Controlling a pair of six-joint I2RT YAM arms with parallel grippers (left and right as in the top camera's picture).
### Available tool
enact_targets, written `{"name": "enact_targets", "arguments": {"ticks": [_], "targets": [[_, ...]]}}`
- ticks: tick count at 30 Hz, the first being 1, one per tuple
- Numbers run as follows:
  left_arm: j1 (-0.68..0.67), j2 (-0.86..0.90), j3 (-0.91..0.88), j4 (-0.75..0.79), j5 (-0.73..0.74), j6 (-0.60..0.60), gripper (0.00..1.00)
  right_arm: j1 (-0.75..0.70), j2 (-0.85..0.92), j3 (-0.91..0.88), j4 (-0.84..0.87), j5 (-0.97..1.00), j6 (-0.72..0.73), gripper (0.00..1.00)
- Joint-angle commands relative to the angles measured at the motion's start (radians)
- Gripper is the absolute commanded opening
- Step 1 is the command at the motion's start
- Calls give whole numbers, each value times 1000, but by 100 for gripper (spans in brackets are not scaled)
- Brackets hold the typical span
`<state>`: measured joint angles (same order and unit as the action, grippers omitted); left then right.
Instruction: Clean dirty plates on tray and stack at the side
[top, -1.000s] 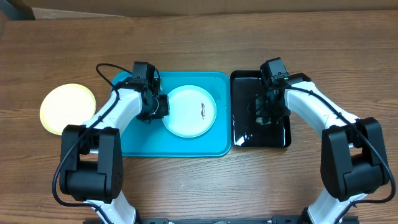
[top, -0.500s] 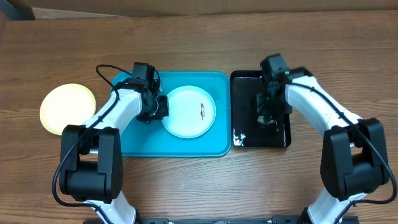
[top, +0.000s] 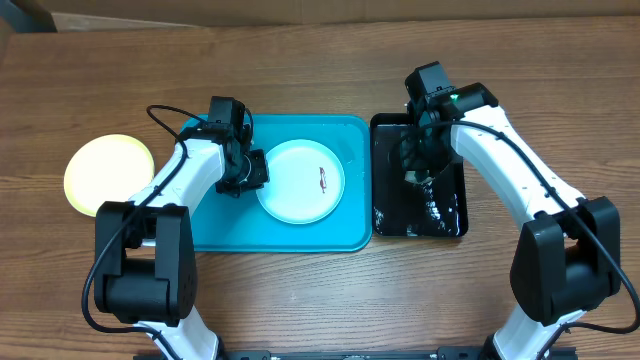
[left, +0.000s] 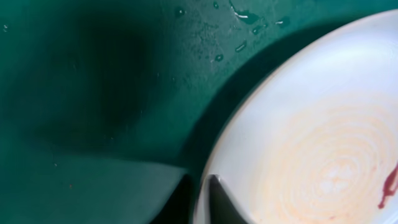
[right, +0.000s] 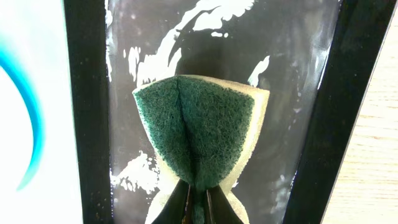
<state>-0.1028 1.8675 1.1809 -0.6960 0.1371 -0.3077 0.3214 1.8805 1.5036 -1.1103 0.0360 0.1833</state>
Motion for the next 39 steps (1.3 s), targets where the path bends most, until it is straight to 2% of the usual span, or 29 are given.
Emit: {"name": "enact_targets", "arguments": {"ticks": [1, 4, 6, 8, 9, 10, 12, 13, 16, 17, 19, 20, 22, 24, 26, 27, 28, 30, 39], "targets": [[3, 8, 21, 4, -14, -6, 4, 0, -10, 13, -1, 16, 17, 4], [3, 8, 21, -1, -14, -6, 4, 0, -10, 8, -40, 96, 48, 4], [3, 8, 21, -9, -14, -6, 4, -3, -10, 6, -18, 20, 137, 4], [3, 8, 21, -13, -14, -6, 4, 5, -10, -1, 5, -116, 51, 4], [3, 8, 21, -14, -14, -6, 4, 13, -10, -1, -8, -105, -19, 4], [3, 8, 21, -15, -14, -6, 4, 19, -10, -1, -37, -6, -19, 3], [3, 8, 21, -19, -13, -6, 4, 19, -10, -1, -48, 106, 117, 4], [3, 8, 21, -23, -13, -6, 4, 19, -10, -1, -35, 87, 159, 4], [3, 8, 21, -30, -14, -6, 4, 25, -10, -1, -16, -22, 63, 4], [3, 8, 21, -31, -14, -5, 4, 26, -10, -1, -29, 10, 60, 4], [3, 8, 21, -39, -13, -3, 4, 25, -10, -1, -35, 56, 145, 4], [3, 8, 21, -42, -13, -3, 4, 25, -10, -3, -18, 19, 148, 4], [3, 8, 21, -48, -14, 0, 4, 33, -10, -5, -34, 24, 39, 4], [3, 8, 21, -54, -14, 2, 4, 31, -10, -5, -55, 68, 142, 4], [3, 8, 21, -57, -14, 2, 5, 30, -10, -5, -46, -2, 93, 4], [3, 8, 21, -57, -14, 6, 4, 33, -10, -5, -61, 14, 47, 4], [3, 8, 21, -56, -14, 8, 4, 33, -10, -5, -86, 76, 72, 4], [3, 8, 21, -58, -14, 9, 4, 29, -10, -6, -115, 147, 209, 4], [3, 8, 21, -55, -14, 9, 4, 23, -7, -9, -284, 10, 201, 4]]}}
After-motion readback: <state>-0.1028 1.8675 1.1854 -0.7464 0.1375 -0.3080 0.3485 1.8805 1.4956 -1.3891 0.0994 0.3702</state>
